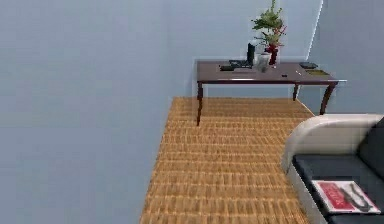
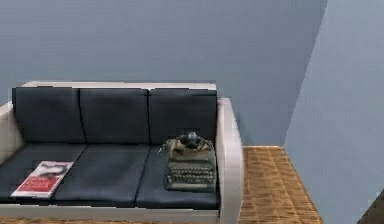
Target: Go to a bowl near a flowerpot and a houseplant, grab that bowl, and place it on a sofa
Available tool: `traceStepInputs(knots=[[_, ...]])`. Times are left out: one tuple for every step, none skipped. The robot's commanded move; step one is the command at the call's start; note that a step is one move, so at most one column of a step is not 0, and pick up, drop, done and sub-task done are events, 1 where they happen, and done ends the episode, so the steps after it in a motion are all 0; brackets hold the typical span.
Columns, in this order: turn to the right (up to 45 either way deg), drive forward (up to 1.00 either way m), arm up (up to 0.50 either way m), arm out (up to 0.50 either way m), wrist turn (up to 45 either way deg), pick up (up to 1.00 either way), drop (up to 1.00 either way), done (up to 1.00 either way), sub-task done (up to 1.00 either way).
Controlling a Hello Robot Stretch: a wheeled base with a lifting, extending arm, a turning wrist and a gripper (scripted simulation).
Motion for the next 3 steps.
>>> traceStepInputs(knots=[[3.0, 0.00, 0.00, 0.00, 0.0, 0.00, 0.00, 0.00, 0.00], [45.0, 0.00, 0.00, 0.00, 0.0, 0.00, 0.00, 0.00, 0.00], [42.0, 0.00, 0.00, 0.00, 0.0, 0.00, 0.00, 0.00, 0.00]])
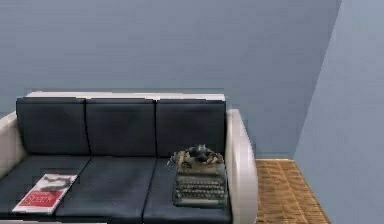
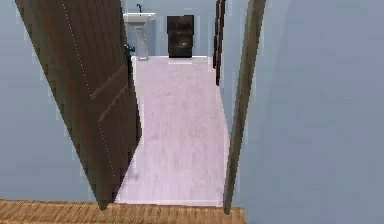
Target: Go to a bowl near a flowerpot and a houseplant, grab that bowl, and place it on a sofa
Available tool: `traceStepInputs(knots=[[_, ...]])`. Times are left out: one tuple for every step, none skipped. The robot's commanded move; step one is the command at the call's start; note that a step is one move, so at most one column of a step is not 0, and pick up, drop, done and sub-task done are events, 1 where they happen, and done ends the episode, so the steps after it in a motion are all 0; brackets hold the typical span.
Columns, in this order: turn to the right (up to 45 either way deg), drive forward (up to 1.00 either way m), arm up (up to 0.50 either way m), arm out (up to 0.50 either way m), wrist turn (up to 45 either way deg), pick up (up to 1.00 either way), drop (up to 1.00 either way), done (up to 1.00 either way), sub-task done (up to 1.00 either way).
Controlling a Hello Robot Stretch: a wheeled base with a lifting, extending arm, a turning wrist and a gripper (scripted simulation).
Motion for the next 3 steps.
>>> traceStepInputs(knots=[[0.0, 0.30, 0.00, 0.00, 0.0, 0.00, 0.00, 0.00, 0.00], [-45.0, 0.00, 0.00, 0.00, 0.0, 0.00, 0.00, 0.00, 0.00], [-45.0, 0.00, 0.00, 0.00, 0.0, 0.00, 0.00, 0.00, 0.00]])
